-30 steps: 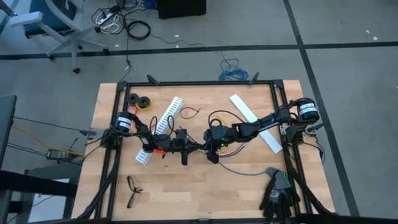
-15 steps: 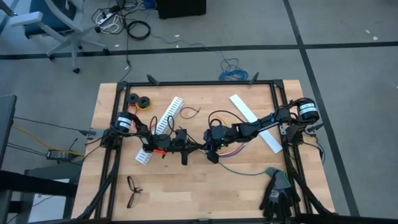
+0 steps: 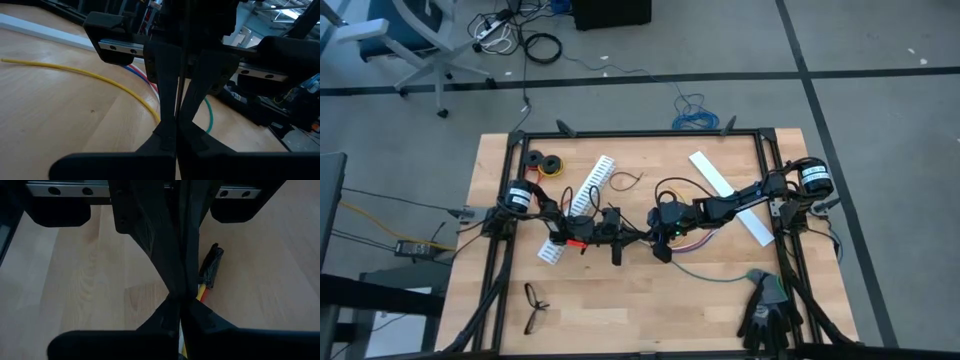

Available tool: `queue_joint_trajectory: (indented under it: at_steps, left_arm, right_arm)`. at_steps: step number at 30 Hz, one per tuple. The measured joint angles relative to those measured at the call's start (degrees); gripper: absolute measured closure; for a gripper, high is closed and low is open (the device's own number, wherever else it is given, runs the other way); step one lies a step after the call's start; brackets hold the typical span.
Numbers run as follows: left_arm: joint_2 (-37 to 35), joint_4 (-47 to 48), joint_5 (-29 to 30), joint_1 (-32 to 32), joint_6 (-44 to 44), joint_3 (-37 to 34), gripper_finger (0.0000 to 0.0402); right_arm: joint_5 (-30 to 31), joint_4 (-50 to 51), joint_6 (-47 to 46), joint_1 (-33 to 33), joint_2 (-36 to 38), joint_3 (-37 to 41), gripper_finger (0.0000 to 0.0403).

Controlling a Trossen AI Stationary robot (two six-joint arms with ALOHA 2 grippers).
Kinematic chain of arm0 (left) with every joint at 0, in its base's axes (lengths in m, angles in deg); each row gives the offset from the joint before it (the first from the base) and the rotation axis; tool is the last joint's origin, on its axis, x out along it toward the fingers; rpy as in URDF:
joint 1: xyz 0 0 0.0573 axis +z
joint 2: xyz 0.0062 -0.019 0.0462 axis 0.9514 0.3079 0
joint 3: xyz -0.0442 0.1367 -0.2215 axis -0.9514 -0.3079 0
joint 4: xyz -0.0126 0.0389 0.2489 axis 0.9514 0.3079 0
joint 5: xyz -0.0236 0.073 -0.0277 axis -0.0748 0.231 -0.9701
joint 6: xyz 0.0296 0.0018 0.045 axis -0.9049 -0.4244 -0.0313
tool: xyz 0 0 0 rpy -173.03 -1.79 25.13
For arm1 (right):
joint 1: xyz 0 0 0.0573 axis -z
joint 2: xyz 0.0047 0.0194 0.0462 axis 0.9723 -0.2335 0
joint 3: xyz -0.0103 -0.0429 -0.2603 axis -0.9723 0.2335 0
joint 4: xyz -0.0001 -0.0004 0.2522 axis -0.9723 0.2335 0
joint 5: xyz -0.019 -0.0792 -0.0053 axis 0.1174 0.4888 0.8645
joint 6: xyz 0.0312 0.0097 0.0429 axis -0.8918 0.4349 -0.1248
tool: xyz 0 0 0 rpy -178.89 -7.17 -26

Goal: Ziptie cables
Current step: Wrap the cable wires with the black zip tie

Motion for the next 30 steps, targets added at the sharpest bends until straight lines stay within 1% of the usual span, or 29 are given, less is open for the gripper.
queue_joint_trajectory:
  at_steps: [4, 8, 12, 16, 21, 23, 25, 28, 30]
  left_arm:
    - [0.0, 0.0, 0.0, 0.0, 0.0, 0.1, 0.0401]
    - [0.0, 0.0, 0.2, 0.0, 0.0, 0.1, 0.0401]
    - [0.0, 0.1, 0.2, 0.0, 0.0, 0.1, 0.0401]
    - [0.0, 0.1, 0.4, 0.0, 0.0, 0.1, 0.0401]
    - [0.0, 0.1, 0.6, 0.0, 0.0, 0.1, 0.0401]
    - [0.0, 0.1, 0.7, 0.0, 0.0, 0.1, 0.0401]
    - [0.0, 0.1, 0.7, 0.0, 0.0, 0.0, 0.0401]
    - [0.0, 0.1, 0.7, 0.0, 0.0, 0.0, 0.0401]
    - [0.0, 0.0, 0.7, 0.0, 0.0, 0.0, 0.0401]
  right_arm:
    - [0.0, 0.0, 0.1, 0.0, 0.0, 0.0, 0.0377]
    - [0.7, -0.1, 0.6, 0.0, 0.0, 0.0, 0.0348]
    - [1.6, 1.2, 2.9, 0.0, 0.0, -0.2, 0.0323]
    - [1.8, 2.4, 3.5, 0.0, 0.1, -0.2, 0.0316]
    - [2.2, 7.5, 3.9, 0.0, 0.8, -0.2, 0.0319]
    - [3.7, 10.6, 4.0, -0.3, 1.9, -0.2, 0.0320]
    - [6.6, 13.1, 4.4, -0.8, 3.7, 0.1, 0.0320]
    - [11.2, 12.8, 4.5, -1.9, 8.2, 3.2, 0.0319]
    - [13.3, 11.7, 4.2, -2.7, 12.0, 6.4, 0.0320]
